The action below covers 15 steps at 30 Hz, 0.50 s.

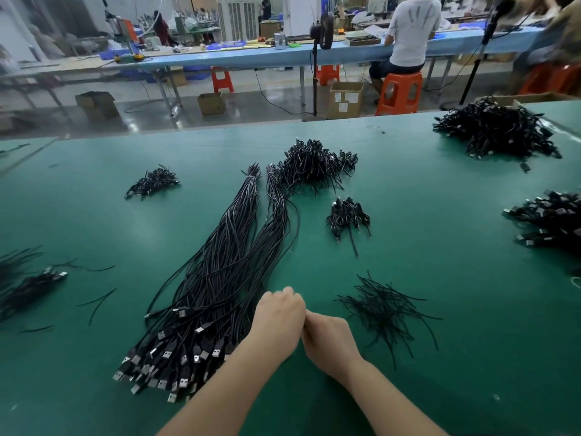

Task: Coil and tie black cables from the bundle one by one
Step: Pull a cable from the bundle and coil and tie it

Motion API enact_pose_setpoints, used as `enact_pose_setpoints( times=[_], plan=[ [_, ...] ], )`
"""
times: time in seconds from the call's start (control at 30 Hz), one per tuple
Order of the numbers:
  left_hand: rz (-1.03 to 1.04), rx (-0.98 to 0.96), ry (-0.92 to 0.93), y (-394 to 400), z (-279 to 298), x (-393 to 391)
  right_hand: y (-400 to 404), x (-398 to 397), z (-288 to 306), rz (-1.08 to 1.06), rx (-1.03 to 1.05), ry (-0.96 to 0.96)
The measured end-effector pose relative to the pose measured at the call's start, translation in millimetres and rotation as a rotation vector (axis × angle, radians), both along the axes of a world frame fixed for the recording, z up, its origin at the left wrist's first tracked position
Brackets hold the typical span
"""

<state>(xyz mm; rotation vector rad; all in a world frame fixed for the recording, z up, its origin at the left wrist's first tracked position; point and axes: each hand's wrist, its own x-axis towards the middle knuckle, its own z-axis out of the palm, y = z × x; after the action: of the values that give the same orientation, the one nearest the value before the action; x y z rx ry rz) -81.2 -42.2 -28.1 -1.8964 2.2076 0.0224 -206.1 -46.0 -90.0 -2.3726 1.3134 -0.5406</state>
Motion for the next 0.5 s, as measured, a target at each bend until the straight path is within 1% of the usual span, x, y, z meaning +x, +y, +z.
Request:
enact_pose_setpoints(
  times=[0.1, 0.17, 0.27, 0.3, 0.33, 0.37, 0.43, 0.47, 0.5],
  plan=[
    [0.019, 0.024, 0.044, 4, -1, 4, -1, 0, 2, 0.002, 0.047, 0.03],
    [0.06, 0.015, 0.097, 7, -1, 7, -4, 1, 6, 0.01, 0.12, 0.055],
    [0.188, -0.014, 0.237, 9, -2, 15, -10, 0, 21, 0.053, 0.214, 0.105],
    [0.26, -0.039, 0.316, 8, -1, 19, -11, -2, 27, 0.046, 0.163, 0.107],
    [0.346, -0.071, 0.422, 7, 1, 24, -11, -4, 34, 0.012, 0.027, 0.095],
    [0.441, -0.097, 0.555, 6, 4, 29, -10, -5, 42, -0.04, -0.153, 0.065],
    [0.638, -0.099, 0.892, 5, 9, 38, -2, -4, 57, -0.162, -0.485, -0.076],
    [0.733, -0.078, 1.081, 6, 11, 42, 2, -3, 63, -0.206, -0.547, -0.148],
    [0.822, -0.039, 1.259, 7, 13, 44, 6, -2, 67, -0.23, -0.528, -0.201]
  ],
)
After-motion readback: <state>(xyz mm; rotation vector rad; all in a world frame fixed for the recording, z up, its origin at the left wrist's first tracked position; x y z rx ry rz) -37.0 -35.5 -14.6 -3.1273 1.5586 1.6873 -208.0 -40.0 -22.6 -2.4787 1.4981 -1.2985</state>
